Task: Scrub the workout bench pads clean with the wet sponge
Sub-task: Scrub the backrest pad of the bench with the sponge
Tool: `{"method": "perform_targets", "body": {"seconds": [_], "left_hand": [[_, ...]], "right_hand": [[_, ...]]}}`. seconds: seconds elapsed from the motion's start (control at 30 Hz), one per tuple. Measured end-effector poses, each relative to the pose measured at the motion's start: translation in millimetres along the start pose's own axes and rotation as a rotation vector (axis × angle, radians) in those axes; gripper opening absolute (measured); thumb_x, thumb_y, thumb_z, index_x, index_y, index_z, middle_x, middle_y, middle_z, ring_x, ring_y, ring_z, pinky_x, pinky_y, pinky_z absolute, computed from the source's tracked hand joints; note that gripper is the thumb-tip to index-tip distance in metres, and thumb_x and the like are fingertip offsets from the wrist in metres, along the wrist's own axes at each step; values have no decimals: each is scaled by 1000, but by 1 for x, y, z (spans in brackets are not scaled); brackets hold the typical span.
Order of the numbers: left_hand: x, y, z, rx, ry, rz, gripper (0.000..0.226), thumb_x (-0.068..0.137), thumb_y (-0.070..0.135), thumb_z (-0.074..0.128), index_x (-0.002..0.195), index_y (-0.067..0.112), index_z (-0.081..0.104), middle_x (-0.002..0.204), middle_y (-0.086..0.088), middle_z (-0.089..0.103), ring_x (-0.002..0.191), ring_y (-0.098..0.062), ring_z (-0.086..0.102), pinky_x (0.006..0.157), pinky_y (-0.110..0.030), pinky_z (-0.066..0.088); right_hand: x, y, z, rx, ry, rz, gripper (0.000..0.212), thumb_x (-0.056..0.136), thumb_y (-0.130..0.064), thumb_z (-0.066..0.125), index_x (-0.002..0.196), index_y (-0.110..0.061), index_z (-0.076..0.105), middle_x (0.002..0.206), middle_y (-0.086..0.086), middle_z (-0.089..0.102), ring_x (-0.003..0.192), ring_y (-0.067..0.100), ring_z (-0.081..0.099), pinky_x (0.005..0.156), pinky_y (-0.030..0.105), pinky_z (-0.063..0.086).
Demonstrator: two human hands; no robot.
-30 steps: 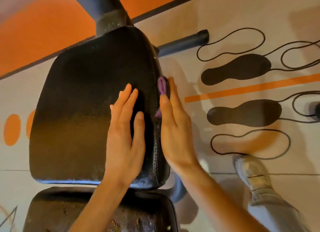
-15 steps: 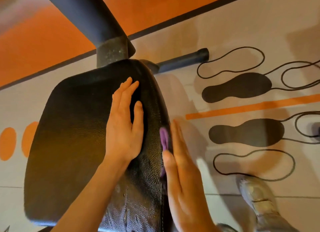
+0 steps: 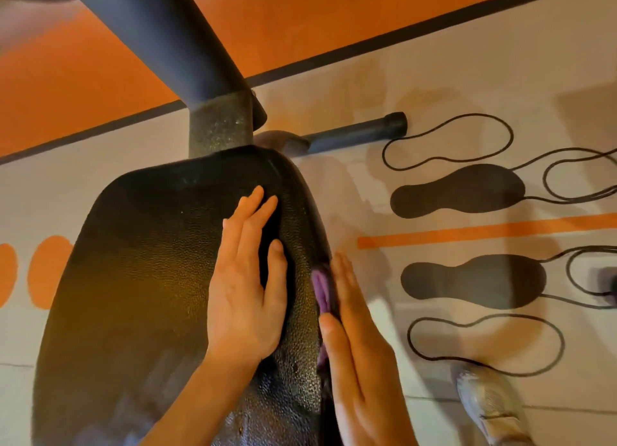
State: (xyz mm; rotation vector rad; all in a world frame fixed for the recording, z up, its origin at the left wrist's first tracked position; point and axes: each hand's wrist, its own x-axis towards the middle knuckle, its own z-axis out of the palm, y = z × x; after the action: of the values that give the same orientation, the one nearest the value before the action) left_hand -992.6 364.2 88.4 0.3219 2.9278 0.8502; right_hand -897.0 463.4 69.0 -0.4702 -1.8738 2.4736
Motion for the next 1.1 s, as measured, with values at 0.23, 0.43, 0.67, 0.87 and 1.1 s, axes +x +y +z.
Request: {"method": "perform_targets", "body": {"seconds": [0.23,0.43,0.67,0.87,1.1], "left_hand": [[1,3,-1,17,-2,-32,46,100,21,42,146,22,42,156,15,31,148,-3,19,117,-51,30],[3,3,-2,28,-21,-44,47,99,23,41,146,24,42,157,16,30,149,-3,18,122,-38,17],[2,2,-4,4,-30,-53,47,99,22,40,146,22,42,157,13,30,149,-3,17,123,-39,18],[2,3,-3,-34,-14,-56,46,100,22,41,145,20,43,156,10,32,149,-4,20,123,-42,20],[0,1,-3,4,3,-15,44,101,20,43,145,14,44,155,1,36,148,-12,24,125,-37,13]], "right_hand": [[194,-8,18,-314,-163,39,38,105,-30,31,129,-15,57,82,-10,57,68,0,51,63,11,40],[87,-6,-1,15,-78,70,38,103,-30,39,140,-37,41,113,-21,63,100,-9,58,84,7,44],[114,-22,7,-220,-134,44,36,102,-38,33,137,-34,45,122,-14,60,112,0,57,93,16,45],[191,-28,20,-286,-198,195,31,105,-31,35,87,-28,61,81,-7,59,73,0,54,68,16,41],[11,-13,0,-224,-5,134,57,98,-34,41,151,-34,22,151,-21,36,130,0,46,104,23,44]]}}
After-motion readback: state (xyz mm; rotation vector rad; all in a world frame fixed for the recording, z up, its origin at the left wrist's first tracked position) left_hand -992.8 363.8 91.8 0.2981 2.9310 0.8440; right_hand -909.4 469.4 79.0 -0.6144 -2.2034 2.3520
